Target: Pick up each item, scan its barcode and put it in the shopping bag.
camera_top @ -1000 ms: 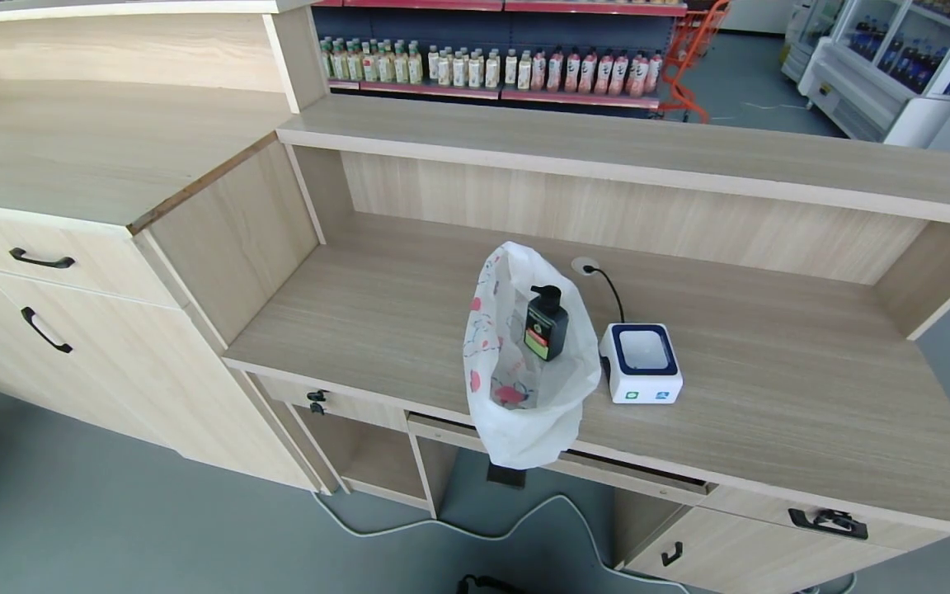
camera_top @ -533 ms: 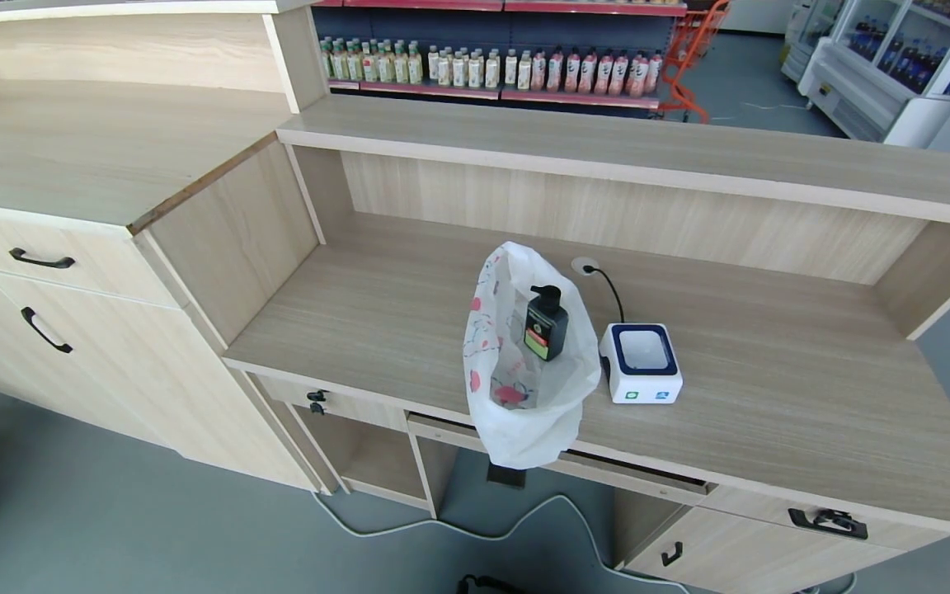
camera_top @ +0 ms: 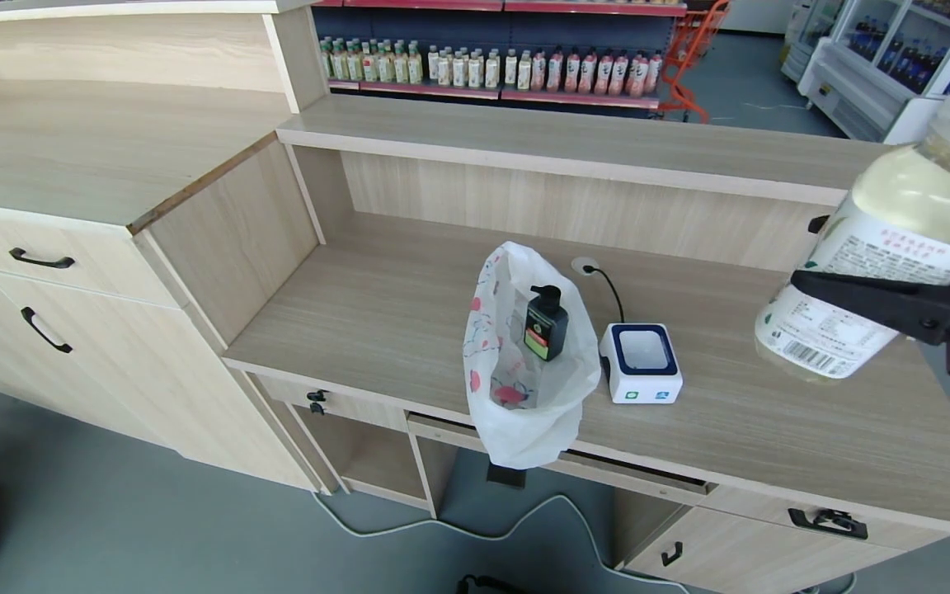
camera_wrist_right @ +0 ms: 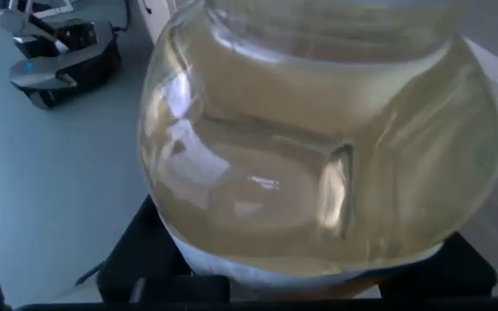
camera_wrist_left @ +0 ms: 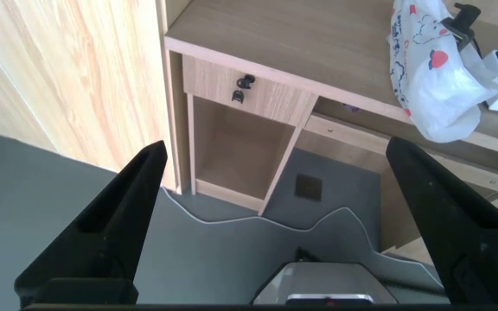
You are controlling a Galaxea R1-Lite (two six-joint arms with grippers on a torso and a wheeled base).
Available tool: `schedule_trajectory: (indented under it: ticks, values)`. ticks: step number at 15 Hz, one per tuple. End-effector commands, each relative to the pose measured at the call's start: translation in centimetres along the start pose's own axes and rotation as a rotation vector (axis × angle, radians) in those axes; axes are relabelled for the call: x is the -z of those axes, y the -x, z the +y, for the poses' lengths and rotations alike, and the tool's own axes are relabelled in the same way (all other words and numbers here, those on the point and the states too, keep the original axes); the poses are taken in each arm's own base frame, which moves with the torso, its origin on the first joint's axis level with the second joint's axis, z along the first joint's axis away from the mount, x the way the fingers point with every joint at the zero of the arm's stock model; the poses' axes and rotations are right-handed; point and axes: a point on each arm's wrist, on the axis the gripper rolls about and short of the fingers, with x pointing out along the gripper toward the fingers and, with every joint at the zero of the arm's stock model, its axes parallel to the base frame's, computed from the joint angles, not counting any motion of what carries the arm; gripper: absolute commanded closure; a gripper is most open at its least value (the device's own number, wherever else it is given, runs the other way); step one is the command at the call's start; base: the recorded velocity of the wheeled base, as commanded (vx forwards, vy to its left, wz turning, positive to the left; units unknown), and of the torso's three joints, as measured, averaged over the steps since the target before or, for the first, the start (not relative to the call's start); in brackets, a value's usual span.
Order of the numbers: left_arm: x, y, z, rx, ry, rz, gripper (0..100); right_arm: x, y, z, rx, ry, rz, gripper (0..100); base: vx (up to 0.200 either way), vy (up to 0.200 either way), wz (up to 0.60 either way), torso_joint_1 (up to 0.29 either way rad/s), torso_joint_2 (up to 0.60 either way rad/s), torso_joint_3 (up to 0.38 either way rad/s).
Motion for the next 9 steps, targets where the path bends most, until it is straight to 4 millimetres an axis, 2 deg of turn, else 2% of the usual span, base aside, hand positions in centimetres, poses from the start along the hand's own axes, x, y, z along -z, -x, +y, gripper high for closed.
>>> schedule_trajectory:
  ticks: [1, 2, 4, 5, 6, 8, 9]
  values:
    - [0.0, 0.0, 0.0, 0.0, 0.0, -0.001, 0, 5.1, -4.5, -3.5, 0.033, 0.099, 0.042, 100, 0.0, 0.0, 0.0, 0.0, 0.0, 0.0]
    - [0.0, 0.0, 0.0, 0.0, 0.0, 0.0, 0, 6.3, -6.0, -4.9, 0.054, 0.191, 0.011, 100, 0.0, 0.0, 0.0, 0.0, 0.0, 0.0]
    - [0.0, 0.0, 0.0, 0.0, 0.0, -0.001, 0, 8.2, -8.0, -6.4, 0.076, 0.329, -0.023, 100, 0.0, 0.0, 0.0, 0.0, 0.0, 0.0]
    - [0.0, 0.0, 0.0, 0.0, 0.0, 0.0, 0, 8.8, -8.3, -6.9, 0.088, 0.369, -0.029, 100, 0.0, 0.0, 0.0, 0.0, 0.0, 0.0]
    - [0.0, 0.0, 0.0, 0.0, 0.0, -0.001, 0, 10.5, -9.0, -7.8, 0.112, 0.452, -0.041, 100, 0.0, 0.0, 0.0, 0.0, 0.0, 0.0]
    - [0.0, 0.0, 0.0, 0.0, 0.0, 0.0, 0, 12.6, -9.5, -8.3, 0.108, 0.488, -0.049, 100, 0.0, 0.0, 0.0, 0.0, 0.0, 0.0]
    - [0.0, 0.0, 0.0, 0.0, 0.0, 0.0, 0, 13.1, -9.5, -8.4, 0.106, 0.505, -0.053, 100, 0.0, 0.0, 0.0, 0.0, 0.0, 0.0]
